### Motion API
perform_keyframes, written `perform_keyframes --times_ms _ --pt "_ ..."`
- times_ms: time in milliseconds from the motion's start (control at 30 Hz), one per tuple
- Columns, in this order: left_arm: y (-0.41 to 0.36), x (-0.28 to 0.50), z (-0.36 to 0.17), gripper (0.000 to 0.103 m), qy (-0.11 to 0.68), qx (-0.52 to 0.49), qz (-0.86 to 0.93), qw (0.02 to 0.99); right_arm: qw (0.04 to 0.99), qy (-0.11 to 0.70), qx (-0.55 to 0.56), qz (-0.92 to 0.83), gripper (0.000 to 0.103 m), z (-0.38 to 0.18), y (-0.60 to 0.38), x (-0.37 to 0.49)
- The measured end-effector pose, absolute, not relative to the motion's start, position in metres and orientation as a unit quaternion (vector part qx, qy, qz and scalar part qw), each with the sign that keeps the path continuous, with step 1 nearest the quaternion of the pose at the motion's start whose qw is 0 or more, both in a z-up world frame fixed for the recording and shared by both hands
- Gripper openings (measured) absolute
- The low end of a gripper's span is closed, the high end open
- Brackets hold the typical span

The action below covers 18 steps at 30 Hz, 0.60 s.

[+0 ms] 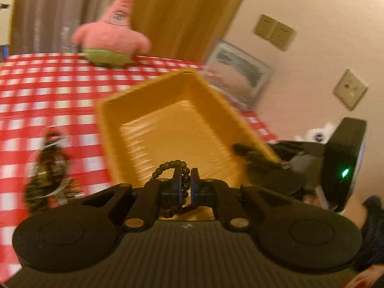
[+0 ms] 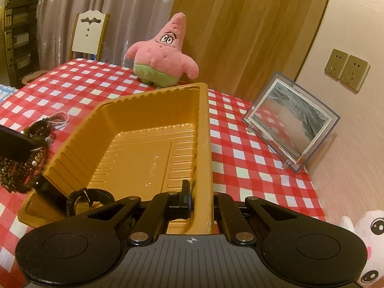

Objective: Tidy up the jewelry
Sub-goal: 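Drop the beaded bracelet into the tray beside the watch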

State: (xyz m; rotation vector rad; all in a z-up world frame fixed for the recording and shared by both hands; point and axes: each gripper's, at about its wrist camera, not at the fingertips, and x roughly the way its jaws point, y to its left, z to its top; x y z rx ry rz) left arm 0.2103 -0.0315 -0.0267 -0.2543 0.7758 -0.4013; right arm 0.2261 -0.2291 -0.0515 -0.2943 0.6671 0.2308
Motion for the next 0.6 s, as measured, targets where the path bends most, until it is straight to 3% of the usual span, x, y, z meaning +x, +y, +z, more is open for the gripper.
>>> perform_keyframes --times_ms 333,433,500,600 --pt "-0.074 0.247 -0.051 0.005 0.408 -0.165 -0.239 0.866 0.927 0.325 -0.144 0.117 0.003 -0.053 -0.230 0.225" --pt "-0.072 0.247 -0.053 0.010 0.413 -0.172 -0.228 0.864 0.927 0.326 -0.143 0.117 0.003 -0.054 -0.230 0.225" --pt "-0.066 0.244 -0.049 0.020 0.411 -0.178 -0.227 0.865 0.927 0.327 -0.143 0.116 0.003 -0.055 -0.231 0.225" --pt "-0.059 0.241 -0.040 0.022 0.400 -0.173 -0.215 0.874 0.927 0.328 -0.143 0.116 0.003 -0.055 -0.230 0.225"
